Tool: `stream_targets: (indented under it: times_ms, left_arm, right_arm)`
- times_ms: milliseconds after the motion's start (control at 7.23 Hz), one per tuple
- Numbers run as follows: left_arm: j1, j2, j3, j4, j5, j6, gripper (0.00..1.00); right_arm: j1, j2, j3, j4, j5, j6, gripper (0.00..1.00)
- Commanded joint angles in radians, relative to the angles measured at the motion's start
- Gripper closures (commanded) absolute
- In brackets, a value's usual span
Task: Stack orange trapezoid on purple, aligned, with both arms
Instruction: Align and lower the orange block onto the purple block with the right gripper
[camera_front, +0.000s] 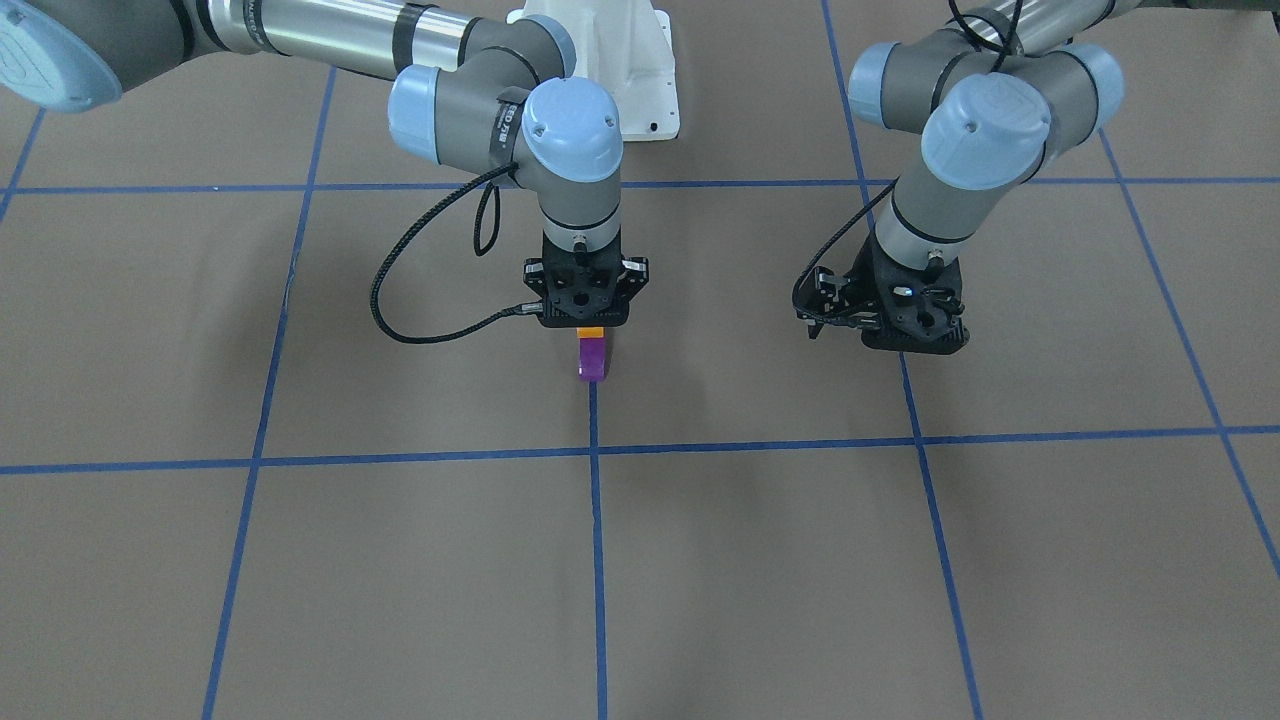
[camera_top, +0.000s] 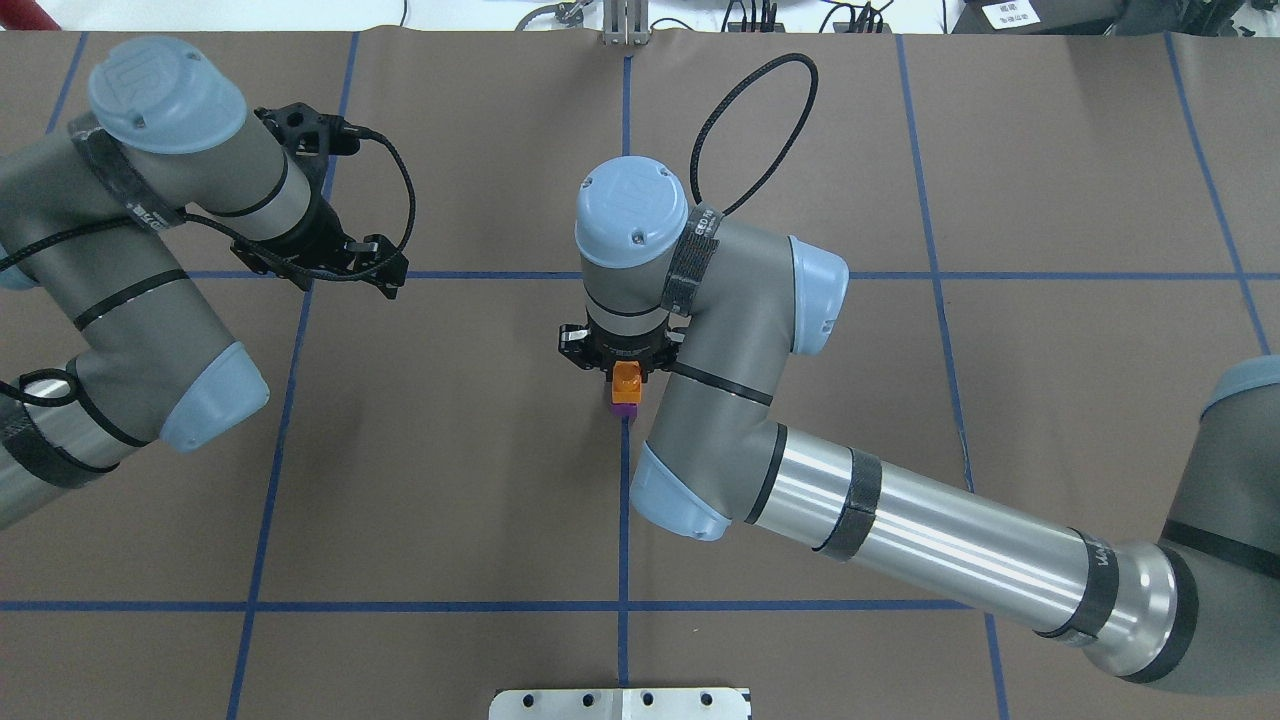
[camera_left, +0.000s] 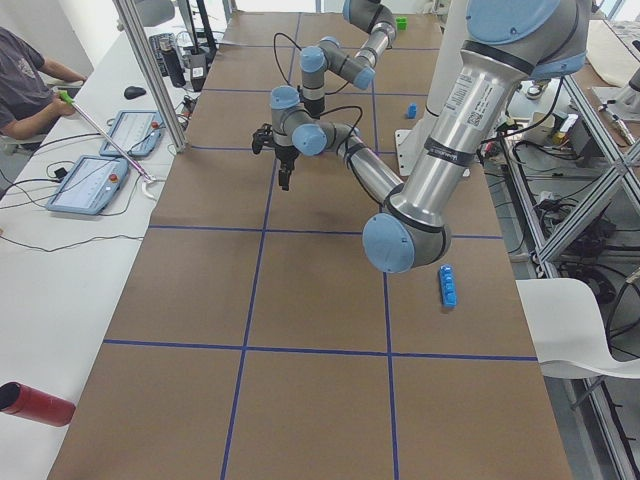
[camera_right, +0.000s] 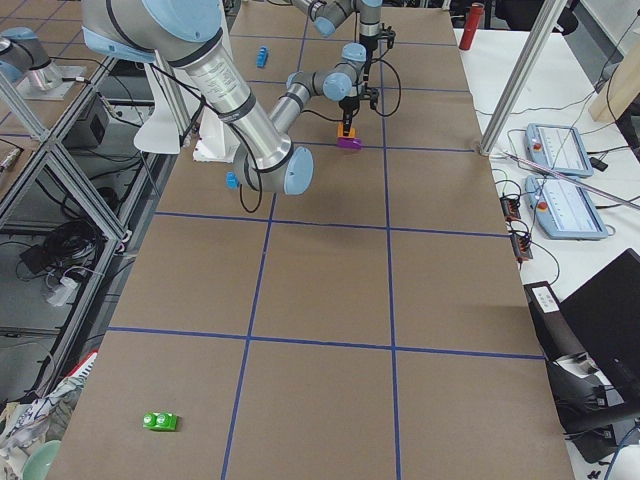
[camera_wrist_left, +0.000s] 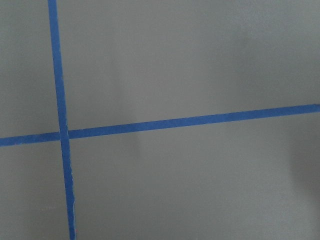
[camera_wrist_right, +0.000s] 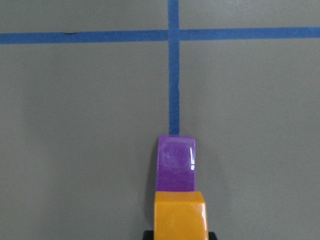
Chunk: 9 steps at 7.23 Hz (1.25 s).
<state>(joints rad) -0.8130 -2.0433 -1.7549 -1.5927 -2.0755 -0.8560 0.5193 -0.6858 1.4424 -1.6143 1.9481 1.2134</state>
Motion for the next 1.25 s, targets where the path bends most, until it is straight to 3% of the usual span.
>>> stream_targets:
  times_ms: [0, 1107]
  left_arm:
    - [0.002, 0.0, 0.0, -0.001, 0.0, 0.0, 0.0]
    - [0.0, -0.003, -0.003, 0.0, 0.002, -0.002, 0.0]
  right_arm:
    - [-0.005, 0.0, -0.004, 0.001, -0.002, 0.0, 1.0]
    - [-0.021, -0.003, -0.011, 0.001, -0.035, -0.017, 1.0]
